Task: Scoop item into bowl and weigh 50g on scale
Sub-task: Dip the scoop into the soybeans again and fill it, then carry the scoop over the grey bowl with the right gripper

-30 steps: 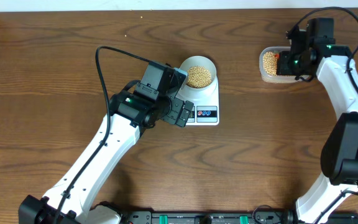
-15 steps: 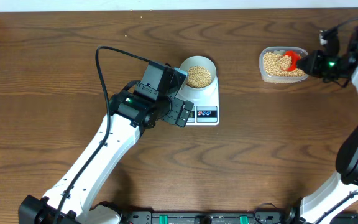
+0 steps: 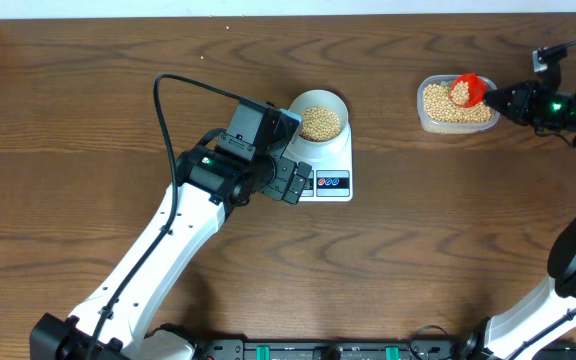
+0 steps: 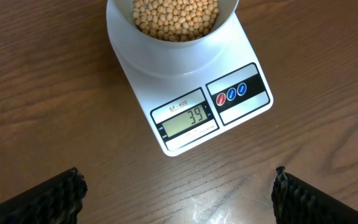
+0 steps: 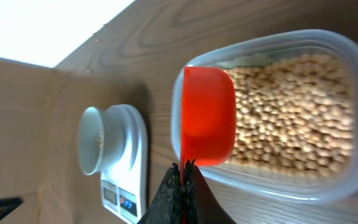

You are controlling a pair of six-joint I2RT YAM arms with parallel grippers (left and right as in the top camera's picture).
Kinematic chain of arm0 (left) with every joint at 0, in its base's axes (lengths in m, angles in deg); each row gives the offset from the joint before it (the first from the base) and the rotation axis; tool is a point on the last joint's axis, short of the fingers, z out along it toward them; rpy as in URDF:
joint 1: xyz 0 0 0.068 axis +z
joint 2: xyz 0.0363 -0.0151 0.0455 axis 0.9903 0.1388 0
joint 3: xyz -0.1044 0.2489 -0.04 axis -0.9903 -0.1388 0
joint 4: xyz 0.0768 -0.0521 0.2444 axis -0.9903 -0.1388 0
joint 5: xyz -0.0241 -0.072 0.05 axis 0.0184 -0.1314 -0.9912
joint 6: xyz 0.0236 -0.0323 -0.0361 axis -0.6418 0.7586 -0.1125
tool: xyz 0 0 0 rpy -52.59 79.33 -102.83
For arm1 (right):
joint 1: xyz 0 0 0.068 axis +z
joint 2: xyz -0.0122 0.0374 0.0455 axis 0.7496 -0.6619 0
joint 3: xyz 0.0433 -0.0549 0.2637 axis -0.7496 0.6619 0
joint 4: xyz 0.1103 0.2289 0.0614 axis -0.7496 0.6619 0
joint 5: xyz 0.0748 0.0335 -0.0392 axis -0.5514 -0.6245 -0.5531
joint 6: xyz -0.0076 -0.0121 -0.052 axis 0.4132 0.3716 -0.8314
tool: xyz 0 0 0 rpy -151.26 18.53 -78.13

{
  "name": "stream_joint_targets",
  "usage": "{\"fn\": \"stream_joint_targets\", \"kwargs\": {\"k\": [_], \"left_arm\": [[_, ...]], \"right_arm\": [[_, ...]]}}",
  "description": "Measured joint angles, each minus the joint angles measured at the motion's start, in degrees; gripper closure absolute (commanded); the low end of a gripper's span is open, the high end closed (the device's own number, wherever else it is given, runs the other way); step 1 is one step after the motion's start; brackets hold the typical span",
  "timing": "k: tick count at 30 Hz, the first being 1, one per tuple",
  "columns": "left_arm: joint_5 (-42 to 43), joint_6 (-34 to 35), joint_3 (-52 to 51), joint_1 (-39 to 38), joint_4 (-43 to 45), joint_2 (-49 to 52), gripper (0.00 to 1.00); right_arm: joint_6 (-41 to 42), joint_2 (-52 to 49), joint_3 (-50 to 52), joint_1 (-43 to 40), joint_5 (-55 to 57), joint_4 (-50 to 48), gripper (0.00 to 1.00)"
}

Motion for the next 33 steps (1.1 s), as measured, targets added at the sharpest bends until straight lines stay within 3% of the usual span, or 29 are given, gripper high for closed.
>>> {"fn": "stream_joint_targets", "kwargs": {"k": [14,33], "left_arm": [[0.0,0.0,0.0,0.0,0.0,0.0,0.02],[0.0,0.0,0.0,0.0,0.0,0.0,0.02]], "right_arm": [[0.0,0.0,0.0,1.0,-12.1,0.0,0.99],[6.8,0.0,0.0,16.8,-14.3,-8.3,0.99]]}}
